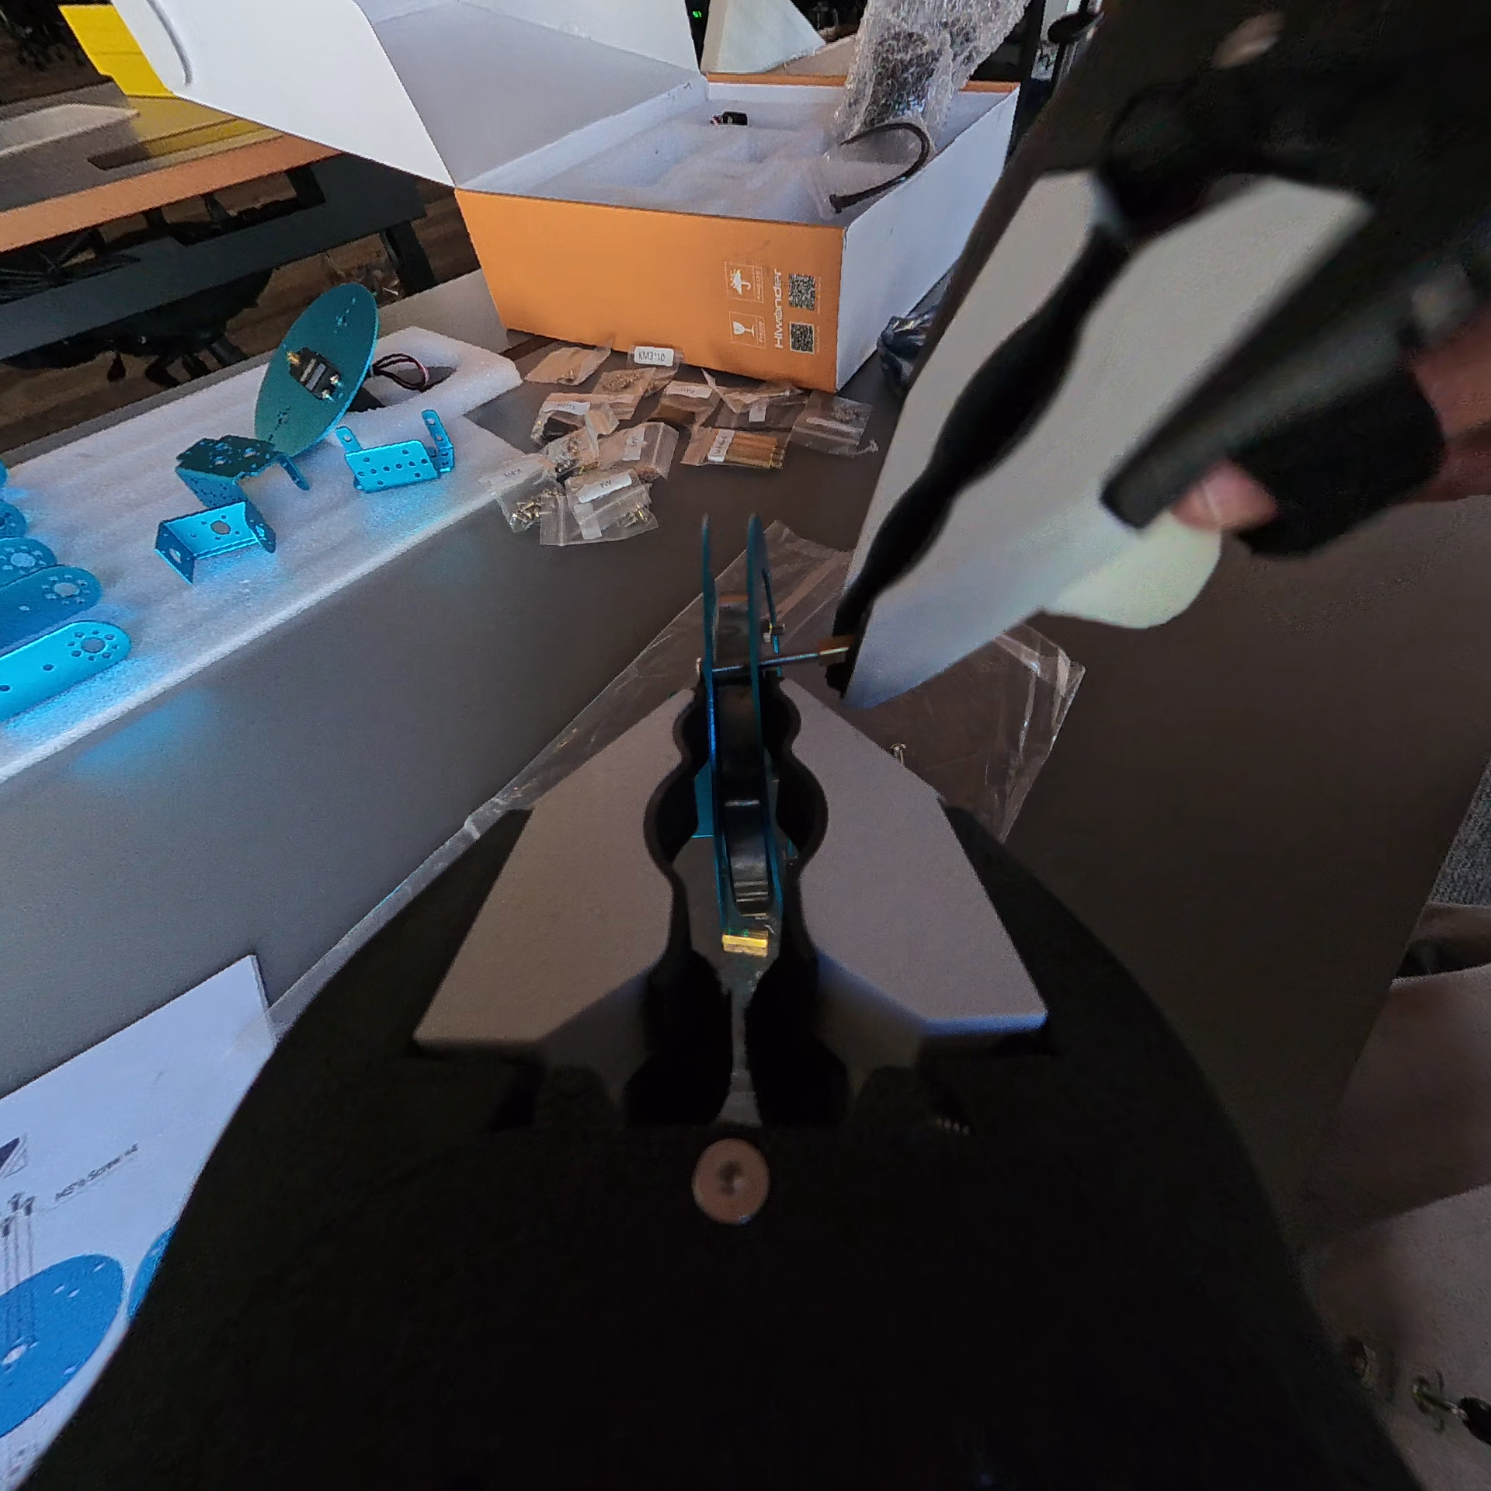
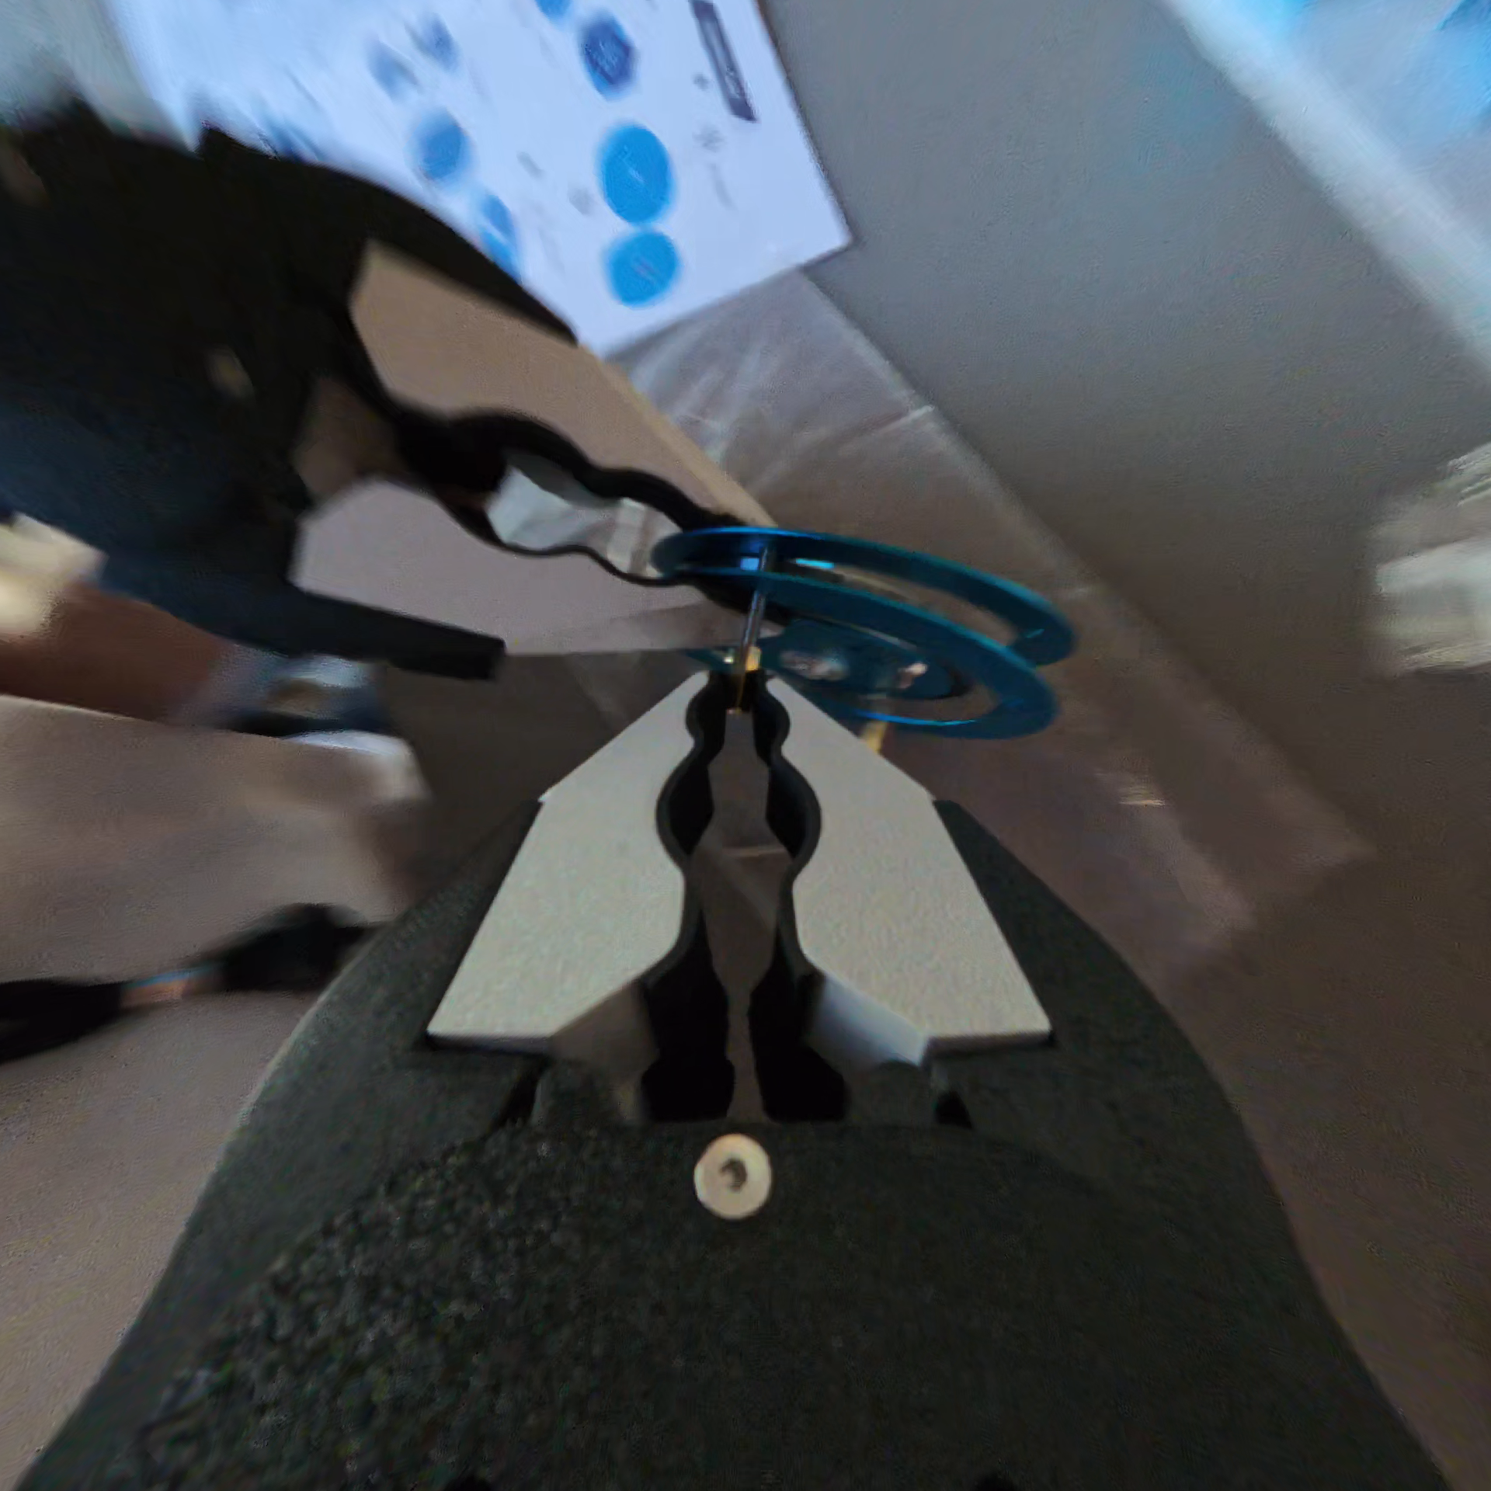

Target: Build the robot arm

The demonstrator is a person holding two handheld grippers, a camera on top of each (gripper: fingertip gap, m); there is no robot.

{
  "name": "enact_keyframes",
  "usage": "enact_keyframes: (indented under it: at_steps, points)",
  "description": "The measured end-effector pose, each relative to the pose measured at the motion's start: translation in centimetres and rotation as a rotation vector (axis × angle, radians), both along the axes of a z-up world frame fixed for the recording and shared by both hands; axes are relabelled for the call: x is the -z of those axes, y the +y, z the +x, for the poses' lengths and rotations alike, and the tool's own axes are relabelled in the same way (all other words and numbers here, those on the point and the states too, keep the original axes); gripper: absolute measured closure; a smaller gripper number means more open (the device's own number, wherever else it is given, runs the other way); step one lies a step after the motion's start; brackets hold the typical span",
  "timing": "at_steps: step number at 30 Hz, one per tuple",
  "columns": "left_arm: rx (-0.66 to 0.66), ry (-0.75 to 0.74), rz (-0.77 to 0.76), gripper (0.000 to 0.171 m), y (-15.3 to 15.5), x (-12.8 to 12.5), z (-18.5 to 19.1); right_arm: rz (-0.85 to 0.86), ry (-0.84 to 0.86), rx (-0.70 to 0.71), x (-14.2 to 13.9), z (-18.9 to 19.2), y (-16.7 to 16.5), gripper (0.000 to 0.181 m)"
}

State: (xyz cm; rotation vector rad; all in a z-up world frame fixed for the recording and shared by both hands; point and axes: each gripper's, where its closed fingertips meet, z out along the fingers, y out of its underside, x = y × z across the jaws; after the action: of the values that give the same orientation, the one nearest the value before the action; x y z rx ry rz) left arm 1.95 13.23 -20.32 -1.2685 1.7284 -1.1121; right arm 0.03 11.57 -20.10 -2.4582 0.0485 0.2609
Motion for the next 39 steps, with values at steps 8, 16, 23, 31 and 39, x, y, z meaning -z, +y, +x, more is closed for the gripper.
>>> enact_keyframes:
  at_steps: [8,16,23,31,39]
  points:
    - [0.008,-0.010,-0.007,0.159,0.0,-0.1,0.3,0.117,1.135,0.104,-0.8,-0.9,0.0,0.177]
    - [0.003,0.003,-0.008,0.159,0.0,0.0,0.1,0.026,-0.306,0.014,0.2,0.7,-0.2,0.157]
    - [-0.005,-0.011,-0.013,0.160,0.1,0.0,0.1,-0.053,-0.437,-0.010,0.7,1.1,0.2,0.177]
    - [0.003,-0.014,-0.013,0.159,0.1,-0.1,0.2,0.053,1.016,0.095,-0.3,-1.2,0.4,0.177]
    - [-0.004,0.003,-0.012,0.159,0.2,0.0,0.1,-0.064,-0.206,-0.009,2.2,-0.5,-0.1,0.152]
